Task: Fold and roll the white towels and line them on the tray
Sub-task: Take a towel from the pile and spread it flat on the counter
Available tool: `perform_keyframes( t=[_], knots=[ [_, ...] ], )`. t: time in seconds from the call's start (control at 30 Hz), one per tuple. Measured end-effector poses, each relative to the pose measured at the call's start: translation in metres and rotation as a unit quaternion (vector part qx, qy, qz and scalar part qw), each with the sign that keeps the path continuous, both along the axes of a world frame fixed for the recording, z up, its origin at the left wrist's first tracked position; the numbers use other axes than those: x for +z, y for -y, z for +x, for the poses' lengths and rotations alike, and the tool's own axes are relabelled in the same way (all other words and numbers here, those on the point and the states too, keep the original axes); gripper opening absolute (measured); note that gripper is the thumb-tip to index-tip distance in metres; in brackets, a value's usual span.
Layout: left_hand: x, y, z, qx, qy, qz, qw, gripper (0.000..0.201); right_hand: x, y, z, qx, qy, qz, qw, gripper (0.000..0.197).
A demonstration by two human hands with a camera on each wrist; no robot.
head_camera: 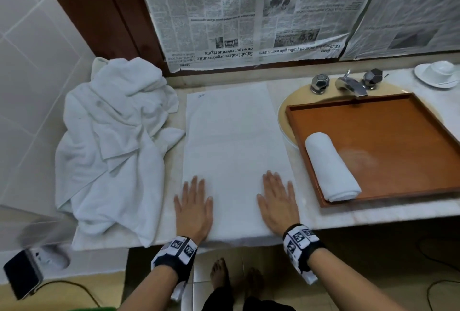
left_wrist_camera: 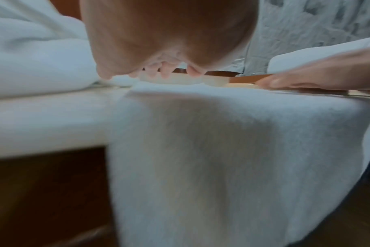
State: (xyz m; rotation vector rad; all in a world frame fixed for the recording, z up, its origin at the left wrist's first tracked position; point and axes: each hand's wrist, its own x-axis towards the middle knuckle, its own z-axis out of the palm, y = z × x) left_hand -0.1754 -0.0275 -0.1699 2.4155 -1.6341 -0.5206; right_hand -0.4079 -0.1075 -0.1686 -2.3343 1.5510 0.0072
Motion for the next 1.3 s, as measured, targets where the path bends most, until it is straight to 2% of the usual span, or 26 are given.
perform_keyframes(
  t=[0.1, 0.23, 0.33, 0.43, 0.5, 0.57, 0.7, 0.8, 0.9, 1.07, 1.1, 1.23, 1.3],
  knots=[
    [0.003, 0.044, -0.031, -0.071, 0.009, 0.017, 0.997, 0.066, 0.001, 0.011, 0.041, 0.064, 0.027, 0.01, 0.998, 0.068],
    [-0.003, 0.072, -0.032, -0.089, 0.019, 0.077, 0.993, 0.056, -0.006, 0.035, 0.053, 0.085, 0.0, 0.029, 0.996, 0.07],
    [-0.011, 0.059, -0.007, -0.069, 0.024, 0.083, 0.994, 0.068, -0.011, 0.046, 0.023, 0.04, -0.013, 0.041, 0.998, 0.067],
    [-0.015, 0.044, 0.027, -0.003, 0.024, 0.075, 0.997, 0.074, -0.002, 0.059, -0.004, -0.03, -0.058, 0.053, 0.996, 0.08],
    [-0.01, 0.055, 0.048, 0.018, 0.028, 0.055, 0.998, 0.076, 0.009, 0.072, -0.004, -0.049, -0.068, 0.058, 0.995, 0.086],
    [-0.007, 0.09, 0.061, -0.014, 0.016, 0.02, 1.0, 0.07, 0.017, 0.091, 0.021, -0.018, -0.031, 0.043, 0.998, 0.082],
    [0.003, 0.182, 0.061, -0.077, 0.006, 0.0, 0.997, 0.068, 0.013, 0.142, 0.099, 0.074, -0.046, 0.058, 0.994, 0.06],
    [-0.004, 0.223, 0.065, -0.087, 0.03, 0.069, 0.993, 0.071, 0.007, 0.173, 0.132, 0.111, -0.079, 0.085, 0.987, 0.074],
    [-0.013, 0.229, 0.083, -0.105, 0.055, 0.086, 0.989, 0.082, 0.0, 0.198, 0.118, 0.077, -0.076, 0.062, 0.992, 0.079],
    [-0.016, 0.229, 0.117, -0.031, 0.015, 0.1, 0.994, 0.073, 0.002, 0.228, 0.08, -0.037, -0.078, 0.076, 0.993, 0.079],
    [-0.014, 0.232, 0.115, -0.031, 0.022, 0.09, 0.995, 0.077, 0.004, 0.231, 0.084, -0.023, -0.074, 0.077, 0.994, 0.078],
    [-0.014, 0.267, 0.092, -0.079, 0.038, 0.064, 0.994, 0.079, 0.006, 0.245, 0.135, 0.127, -0.016, 0.023, 0.991, 0.063],
    [-0.013, 0.29, 0.086, -0.086, 0.037, 0.084, 0.992, 0.082, 0.003, 0.26, 0.157, 0.16, -0.015, 0.044, 0.986, 0.069]
  ],
)
